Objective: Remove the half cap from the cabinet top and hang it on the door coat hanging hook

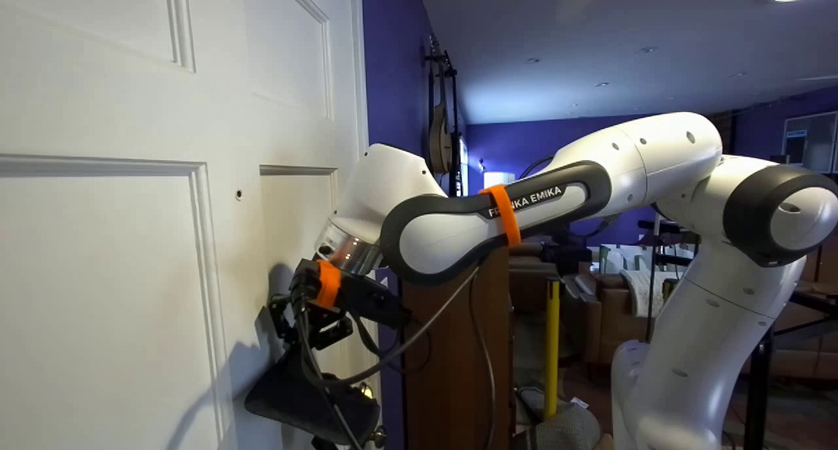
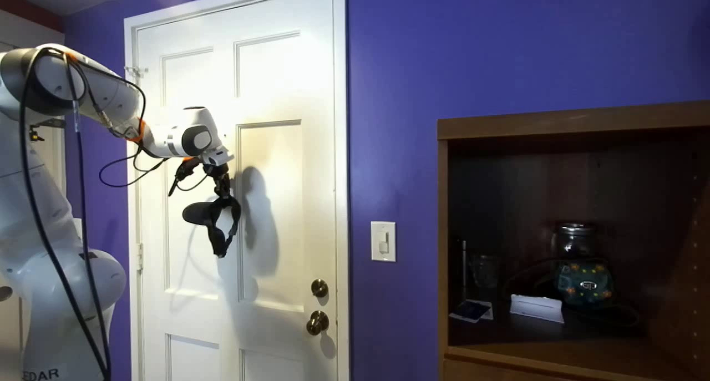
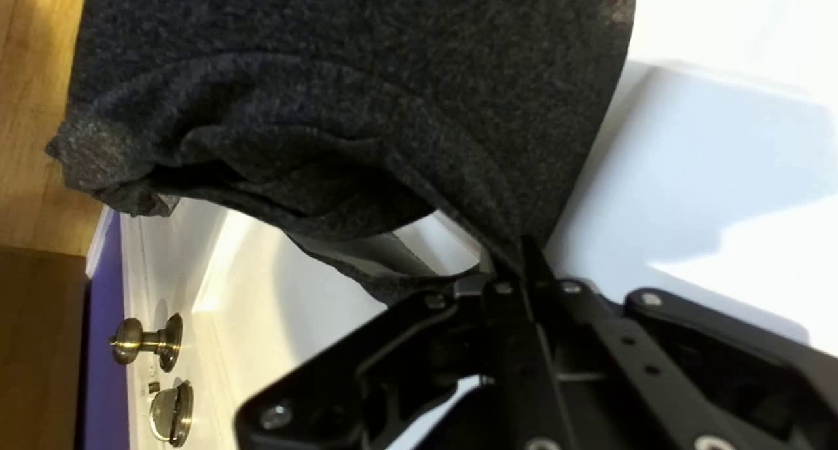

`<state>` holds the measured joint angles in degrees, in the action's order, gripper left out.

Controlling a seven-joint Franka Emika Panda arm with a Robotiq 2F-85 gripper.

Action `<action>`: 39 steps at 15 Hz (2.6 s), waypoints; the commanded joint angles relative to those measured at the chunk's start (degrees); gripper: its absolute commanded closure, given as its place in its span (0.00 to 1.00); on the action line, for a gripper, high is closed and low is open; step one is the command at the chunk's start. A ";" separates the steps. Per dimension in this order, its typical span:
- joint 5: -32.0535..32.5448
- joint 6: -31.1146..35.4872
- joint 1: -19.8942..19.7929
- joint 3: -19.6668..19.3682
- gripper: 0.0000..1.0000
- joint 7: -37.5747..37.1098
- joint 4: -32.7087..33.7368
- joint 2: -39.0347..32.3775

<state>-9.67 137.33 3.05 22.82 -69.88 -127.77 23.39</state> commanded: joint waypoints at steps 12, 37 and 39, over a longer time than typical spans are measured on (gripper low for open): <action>2.21 9.80 2.50 0.42 0.99 -2.45 -5.58 0.82; 11.08 37.10 -5.41 12.77 0.99 -8.68 -19.27 -1.91; 11.91 38.77 -6.18 13.88 0.99 -7.47 -19.92 -2.30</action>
<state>-0.09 171.68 -1.28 34.87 -77.96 -147.23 22.71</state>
